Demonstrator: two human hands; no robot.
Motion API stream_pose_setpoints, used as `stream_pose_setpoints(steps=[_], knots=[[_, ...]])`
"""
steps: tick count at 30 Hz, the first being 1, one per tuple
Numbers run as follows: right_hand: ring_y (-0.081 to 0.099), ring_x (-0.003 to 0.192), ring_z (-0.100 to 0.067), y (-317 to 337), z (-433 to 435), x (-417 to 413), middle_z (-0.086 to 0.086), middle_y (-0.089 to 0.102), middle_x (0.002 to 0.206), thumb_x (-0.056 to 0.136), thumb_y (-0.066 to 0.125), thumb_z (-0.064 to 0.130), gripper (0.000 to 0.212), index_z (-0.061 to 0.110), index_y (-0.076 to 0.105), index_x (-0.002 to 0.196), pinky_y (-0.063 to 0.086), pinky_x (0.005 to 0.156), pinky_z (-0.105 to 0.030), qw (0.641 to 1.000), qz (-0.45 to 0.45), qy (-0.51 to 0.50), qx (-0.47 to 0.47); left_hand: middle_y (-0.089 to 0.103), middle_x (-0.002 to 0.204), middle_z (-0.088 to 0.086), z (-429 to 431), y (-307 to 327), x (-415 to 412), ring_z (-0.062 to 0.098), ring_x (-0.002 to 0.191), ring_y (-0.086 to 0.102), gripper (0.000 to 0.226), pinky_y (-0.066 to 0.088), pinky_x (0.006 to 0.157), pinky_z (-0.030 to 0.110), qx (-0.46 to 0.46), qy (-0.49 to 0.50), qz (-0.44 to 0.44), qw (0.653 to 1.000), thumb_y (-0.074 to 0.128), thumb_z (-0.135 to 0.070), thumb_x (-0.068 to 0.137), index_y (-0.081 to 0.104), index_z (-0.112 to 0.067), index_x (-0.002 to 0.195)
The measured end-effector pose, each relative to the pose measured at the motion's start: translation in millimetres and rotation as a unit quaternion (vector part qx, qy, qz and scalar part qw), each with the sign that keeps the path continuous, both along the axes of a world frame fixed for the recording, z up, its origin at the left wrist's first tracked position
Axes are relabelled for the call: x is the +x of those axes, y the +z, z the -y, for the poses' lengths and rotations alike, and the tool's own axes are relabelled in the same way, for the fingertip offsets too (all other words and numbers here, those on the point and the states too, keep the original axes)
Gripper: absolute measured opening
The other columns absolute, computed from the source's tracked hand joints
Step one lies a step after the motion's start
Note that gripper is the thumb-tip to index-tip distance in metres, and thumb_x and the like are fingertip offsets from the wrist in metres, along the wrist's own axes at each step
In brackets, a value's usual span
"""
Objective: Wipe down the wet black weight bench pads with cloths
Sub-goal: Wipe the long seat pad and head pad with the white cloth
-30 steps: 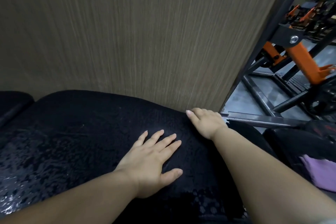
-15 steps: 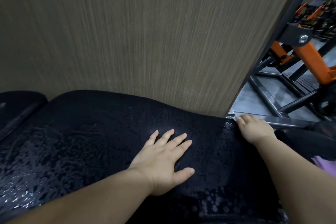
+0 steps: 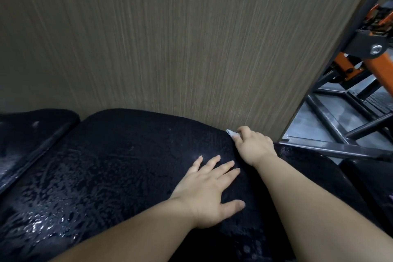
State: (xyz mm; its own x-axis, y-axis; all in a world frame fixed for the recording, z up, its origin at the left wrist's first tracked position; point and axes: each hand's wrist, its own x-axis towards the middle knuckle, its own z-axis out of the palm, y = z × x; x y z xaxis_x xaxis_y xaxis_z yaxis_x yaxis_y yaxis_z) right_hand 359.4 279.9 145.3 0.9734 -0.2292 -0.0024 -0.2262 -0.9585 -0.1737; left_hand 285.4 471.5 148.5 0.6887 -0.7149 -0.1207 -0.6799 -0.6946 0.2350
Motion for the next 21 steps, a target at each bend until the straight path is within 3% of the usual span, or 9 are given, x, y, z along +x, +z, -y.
stream_pose_setpoints(steps=[6,8,12,17,21], knots=[[0.049,0.12,-0.025,4,32,-10,-0.001,0.059,0.127,0.1,0.022,0.049,0.043,0.027,0.056,0.115,0.034,0.096,-0.038,0.999,-0.03,-0.011,-0.029,-0.011,0.16,-0.022,-20,4,7,0.002,0.145,-0.02,0.072,-0.015,0.119,0.034,0.009,0.038,-0.021,0.999,0.026,-0.069,0.093,-0.001,-0.04,0.154],[0.048,0.123,-0.026,6,57,-18,-0.003,0.057,0.131,0.1,0.021,0.05,0.045,0.027,0.056,0.117,0.034,0.097,-0.039,0.997,-0.048,-0.049,-0.045,-0.014,0.159,-0.022,-44,2,18,0.003,0.145,-0.019,0.078,-0.014,0.119,0.035,0.026,0.076,-0.007,0.997,0.014,-0.078,0.085,-0.004,-0.043,0.153],[0.043,0.129,-0.027,6,106,-37,-0.006,0.052,0.138,0.1,0.023,0.048,0.047,0.027,0.054,0.127,0.032,0.104,-0.039,0.989,-0.059,-0.122,-0.05,-0.018,0.155,-0.026,-103,0,41,0.002,0.143,-0.02,0.113,-0.014,0.117,0.035,0.034,0.135,0.008,0.99,-0.023,-0.09,0.048,-0.008,-0.046,0.151],[0.04,0.131,-0.028,4,108,-34,-0.007,0.049,0.141,0.099,0.021,0.047,0.05,0.025,0.053,0.131,0.03,0.105,-0.04,0.982,-0.063,-0.169,-0.062,-0.016,0.156,-0.024,-135,1,56,-0.003,0.138,-0.023,0.109,-0.015,0.118,0.037,0.032,0.157,0.019,0.987,-0.022,-0.089,0.053,-0.006,-0.045,0.152],[0.039,0.131,-0.03,8,92,-25,-0.007,0.047,0.143,0.099,0.021,0.043,0.05,0.023,0.053,0.131,0.029,0.105,-0.04,0.977,-0.072,-0.189,-0.073,-0.018,0.155,-0.024,-134,-2,59,0.003,0.143,-0.022,0.104,-0.013,0.119,0.039,0.031,0.156,0.039,0.987,-0.022,-0.086,0.059,-0.008,-0.042,0.152]])
